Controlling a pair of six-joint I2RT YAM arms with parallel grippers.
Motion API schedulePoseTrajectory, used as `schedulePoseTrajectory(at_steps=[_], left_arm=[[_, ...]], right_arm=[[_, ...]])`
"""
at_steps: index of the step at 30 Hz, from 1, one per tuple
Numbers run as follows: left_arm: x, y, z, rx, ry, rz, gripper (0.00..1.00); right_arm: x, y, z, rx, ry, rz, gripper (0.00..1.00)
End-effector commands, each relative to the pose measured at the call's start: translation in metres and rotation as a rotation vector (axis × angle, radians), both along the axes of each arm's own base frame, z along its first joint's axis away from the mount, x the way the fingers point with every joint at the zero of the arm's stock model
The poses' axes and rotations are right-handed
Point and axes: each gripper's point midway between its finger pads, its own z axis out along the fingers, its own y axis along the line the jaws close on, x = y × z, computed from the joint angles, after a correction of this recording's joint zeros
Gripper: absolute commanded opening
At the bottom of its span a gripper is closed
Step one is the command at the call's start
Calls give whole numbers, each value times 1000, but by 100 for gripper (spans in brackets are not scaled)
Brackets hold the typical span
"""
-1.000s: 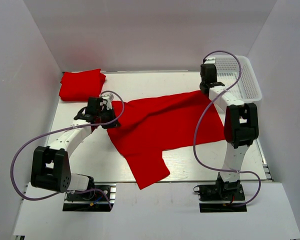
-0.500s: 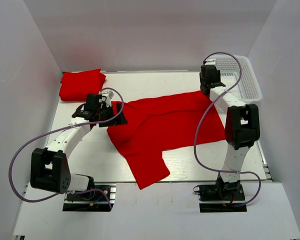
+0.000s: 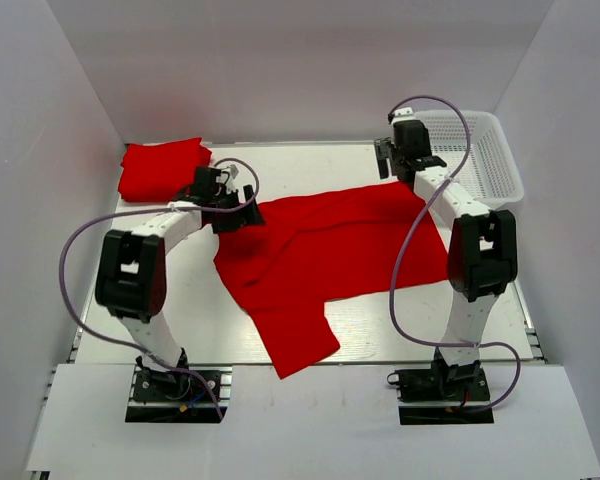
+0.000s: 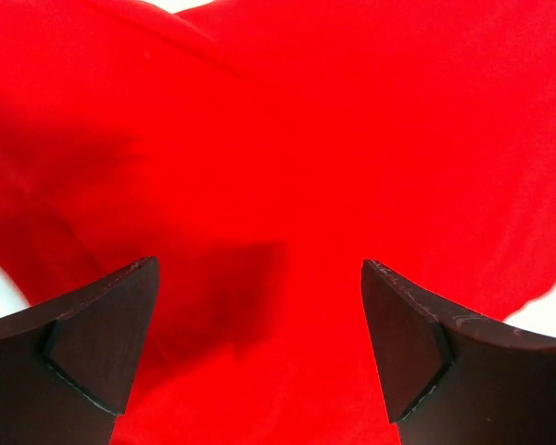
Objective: Fold and stack the t-shirts
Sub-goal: Fold the flattened tshirt in 1/3 of the way
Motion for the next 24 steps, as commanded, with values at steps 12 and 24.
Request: schedulePoseTrajectory(at_steps=[12, 24], left_arm=[[34, 23, -53, 148, 115, 113, 100], [90, 37, -85, 287, 164, 115, 100]], right_arm=[[-6, 59, -61, 250, 229, 87, 90], [-11, 64, -114, 292, 368, 24, 90]])
